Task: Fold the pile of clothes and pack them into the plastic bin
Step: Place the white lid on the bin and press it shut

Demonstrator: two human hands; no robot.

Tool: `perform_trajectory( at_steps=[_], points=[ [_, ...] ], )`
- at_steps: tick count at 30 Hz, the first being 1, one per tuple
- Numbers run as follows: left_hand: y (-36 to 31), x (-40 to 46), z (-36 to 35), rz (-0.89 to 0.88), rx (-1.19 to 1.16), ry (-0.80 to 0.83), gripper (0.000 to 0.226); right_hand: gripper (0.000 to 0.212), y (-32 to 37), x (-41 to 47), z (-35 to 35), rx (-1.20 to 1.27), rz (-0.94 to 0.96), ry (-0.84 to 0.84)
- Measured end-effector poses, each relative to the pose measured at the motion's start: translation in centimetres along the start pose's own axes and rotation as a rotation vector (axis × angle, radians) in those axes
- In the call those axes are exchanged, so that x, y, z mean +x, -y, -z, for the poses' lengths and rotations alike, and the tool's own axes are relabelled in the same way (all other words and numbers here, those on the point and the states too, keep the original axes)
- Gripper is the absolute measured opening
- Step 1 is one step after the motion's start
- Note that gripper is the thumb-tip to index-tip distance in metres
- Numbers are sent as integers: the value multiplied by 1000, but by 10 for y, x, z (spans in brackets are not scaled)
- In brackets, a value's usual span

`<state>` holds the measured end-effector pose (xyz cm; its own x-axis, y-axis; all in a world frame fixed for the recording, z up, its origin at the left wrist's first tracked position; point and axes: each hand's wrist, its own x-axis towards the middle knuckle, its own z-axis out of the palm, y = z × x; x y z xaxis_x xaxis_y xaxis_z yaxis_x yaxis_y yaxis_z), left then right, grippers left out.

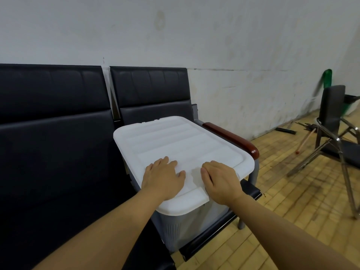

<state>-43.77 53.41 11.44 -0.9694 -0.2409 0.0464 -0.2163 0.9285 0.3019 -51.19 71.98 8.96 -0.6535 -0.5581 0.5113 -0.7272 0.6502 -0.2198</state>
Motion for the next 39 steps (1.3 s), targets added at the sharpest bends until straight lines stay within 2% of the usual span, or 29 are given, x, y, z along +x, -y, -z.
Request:
perform_trajectory(
  at_steps=[5,8,11,13,18,21,23,30,32,35,39],
  points=[
    [2,0,1,-9,-1,-5,62,38,3,4,6,6,49,73],
    [3,5,6,-33,-14,-6,63,53,4,28,16,19,-37,185],
    [10,22,14,-59,-44,-67,57,73,5,67,19,-24,-71,91],
    [21,41,23,-38,-81,-126,53,70,8,98,10,-55,-39,93],
    [64,101,32,72,-134,-206,49,45,16,178,-44,-34,16,281],
    [95,137,29,102,-84,-212,51,55,16,218,-91,-62,39,484],
    [114,163,28,104,-23,-205,51,58,17,242,-122,-87,60,553],
    [158,247,33,114,150,-161,57,55,10,347,-201,-51,34,456],
    [166,258,32,123,146,-130,60,55,5,375,-211,-85,28,509],
    [170,262,26,140,155,-60,65,69,-4,403,-218,-167,-37,623],
    [176,264,25,155,203,-35,66,80,-7,417,-224,-201,-44,646]
  ],
)
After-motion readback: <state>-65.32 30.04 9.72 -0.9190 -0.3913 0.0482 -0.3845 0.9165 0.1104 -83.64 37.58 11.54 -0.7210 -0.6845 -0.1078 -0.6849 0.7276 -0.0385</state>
